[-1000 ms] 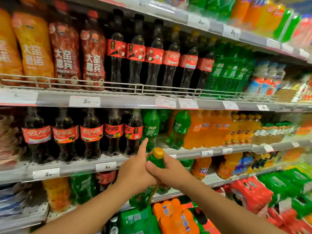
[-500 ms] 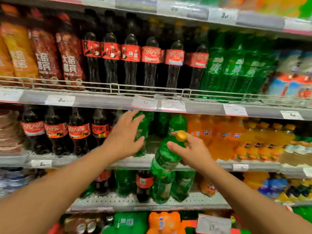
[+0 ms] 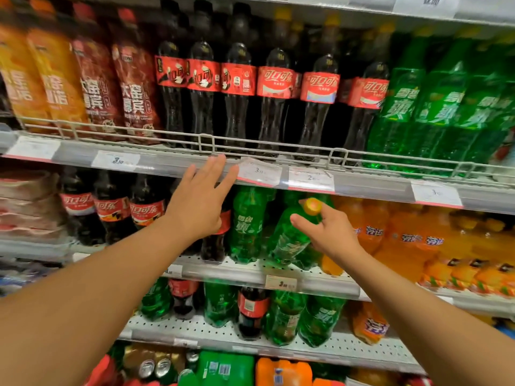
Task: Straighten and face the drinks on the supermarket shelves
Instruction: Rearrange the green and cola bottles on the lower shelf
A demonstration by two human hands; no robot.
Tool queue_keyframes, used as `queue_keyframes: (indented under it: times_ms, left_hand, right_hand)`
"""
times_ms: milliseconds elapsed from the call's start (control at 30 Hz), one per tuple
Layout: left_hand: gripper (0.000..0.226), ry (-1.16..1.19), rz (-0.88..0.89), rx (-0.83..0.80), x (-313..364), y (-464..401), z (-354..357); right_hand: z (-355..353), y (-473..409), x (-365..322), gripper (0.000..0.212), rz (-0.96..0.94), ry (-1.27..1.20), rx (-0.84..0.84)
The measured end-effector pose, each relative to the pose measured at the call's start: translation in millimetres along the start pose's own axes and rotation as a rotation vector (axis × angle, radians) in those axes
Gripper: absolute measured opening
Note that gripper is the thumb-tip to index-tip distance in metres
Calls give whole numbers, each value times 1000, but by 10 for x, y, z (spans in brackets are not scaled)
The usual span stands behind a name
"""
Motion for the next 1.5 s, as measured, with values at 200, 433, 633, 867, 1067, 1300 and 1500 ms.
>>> queue_keyframes:
  times_ms: [200,433,633,867,1067,1300,1500]
  left_hand:
    - [106,-45,6,6,1,-19,65]
    - [106,-49,-2,51,27,-20,133]
    - [107,-55,-12,66,28,-19,158]
    - [109,-26,-24,63,21,-13,144]
    - [109,-5,-25,52,15,-19,137]
    - [105,-1,-26,68,10,-16,153]
    - [94,13,-32,99,31,-16,132]
  right_hand:
    - [153,-228,-62,56,64,119,-90]
    - [244,-398,-2,53,92,256,-84]
    - [247,-512,-5,63,200,279,-163]
    - [321,-621,-103,61,241,342,-202]
    - [470,-597,-91,77,243,325,-131]
    - [556,-547,113,106,300,129,-143]
    - [426,-690,101,45,395,261,-393]
Point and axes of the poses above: each hand's wrist, its own y-axis away from the middle knuckle, its own z-axis out of the palm, x = y × z, the point moved 2 cm from there along -y, towards the middle knuckle, and after that the axes turned 5 degrees about z, right-handed, at the moved point
